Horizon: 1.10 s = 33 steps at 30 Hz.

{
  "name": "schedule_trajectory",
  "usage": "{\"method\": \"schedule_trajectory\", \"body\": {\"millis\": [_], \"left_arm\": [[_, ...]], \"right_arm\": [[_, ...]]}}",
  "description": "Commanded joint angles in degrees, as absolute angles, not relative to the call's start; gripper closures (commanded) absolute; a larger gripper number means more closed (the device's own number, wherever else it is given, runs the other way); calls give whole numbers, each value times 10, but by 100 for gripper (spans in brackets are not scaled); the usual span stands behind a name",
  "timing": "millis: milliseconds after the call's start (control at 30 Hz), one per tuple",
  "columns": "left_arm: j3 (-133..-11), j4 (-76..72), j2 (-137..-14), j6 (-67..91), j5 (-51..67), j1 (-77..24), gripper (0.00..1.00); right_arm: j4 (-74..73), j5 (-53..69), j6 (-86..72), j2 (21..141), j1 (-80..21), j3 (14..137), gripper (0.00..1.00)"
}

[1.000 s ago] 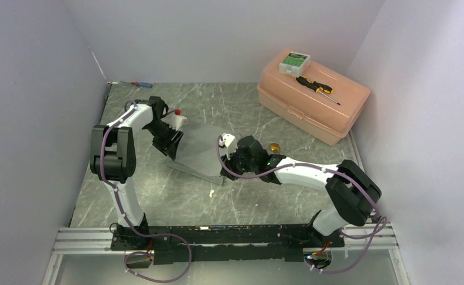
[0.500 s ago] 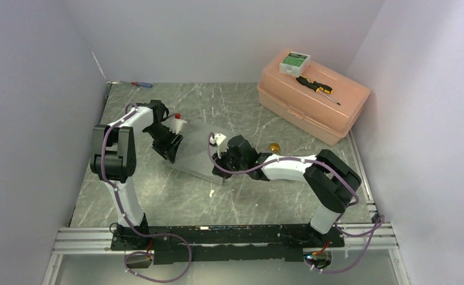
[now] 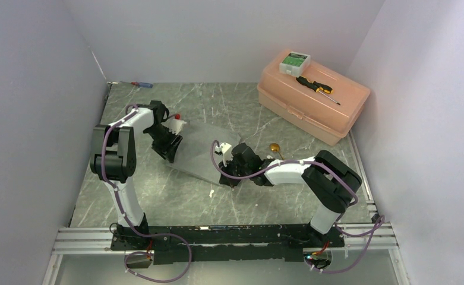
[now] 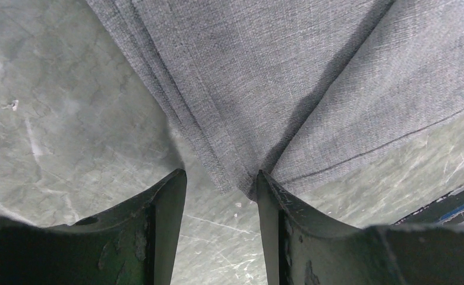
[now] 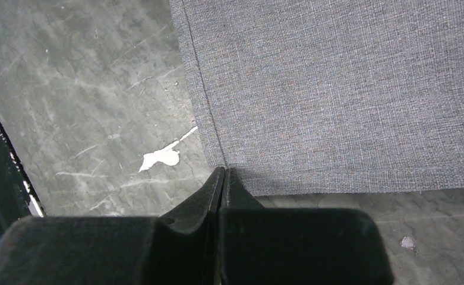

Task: Fold the napkin into a case and place the utensils inside
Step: Fold the top corner of the square-folded napkin at the center of the board.

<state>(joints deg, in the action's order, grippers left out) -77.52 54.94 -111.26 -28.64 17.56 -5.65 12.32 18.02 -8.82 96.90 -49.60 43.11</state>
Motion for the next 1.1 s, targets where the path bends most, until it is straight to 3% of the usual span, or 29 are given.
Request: {"method": "schedule_trajectory", "body": {"millis": [0,67,133,233,367,467,767,933,1067], "left_arm": [[-779,545,-1093,-276,161,-59,48],[-788,555,-1086,-278,157,-58,48],[-801,573,-1077,-283,156,-58,48],[-825,607,-1060,-297,151,-56,47],[-857,643,-1038,-316,138,-53,46],[-884,656,-1031,-315,146,-53,45],[-874,638,-1047,-280,212,-69,45],[-822,615,-1055,-279,214,-87,47],[-768,586,-1046,-289,192,-87,48]], "right_arm": [[113,179,-94,967,-497,429,98],[105,185,-96,960,-497,440,93],[89,187,-100,943,-496,459,78],[62,205,-106,905,-481,497,63],[49,239,-122,874,-436,542,59],[96,281,-165,876,-383,545,63],[230,353,-284,1002,-295,549,91],[326,393,-344,1079,-257,555,95],[322,395,-331,1105,-246,569,97]]}}
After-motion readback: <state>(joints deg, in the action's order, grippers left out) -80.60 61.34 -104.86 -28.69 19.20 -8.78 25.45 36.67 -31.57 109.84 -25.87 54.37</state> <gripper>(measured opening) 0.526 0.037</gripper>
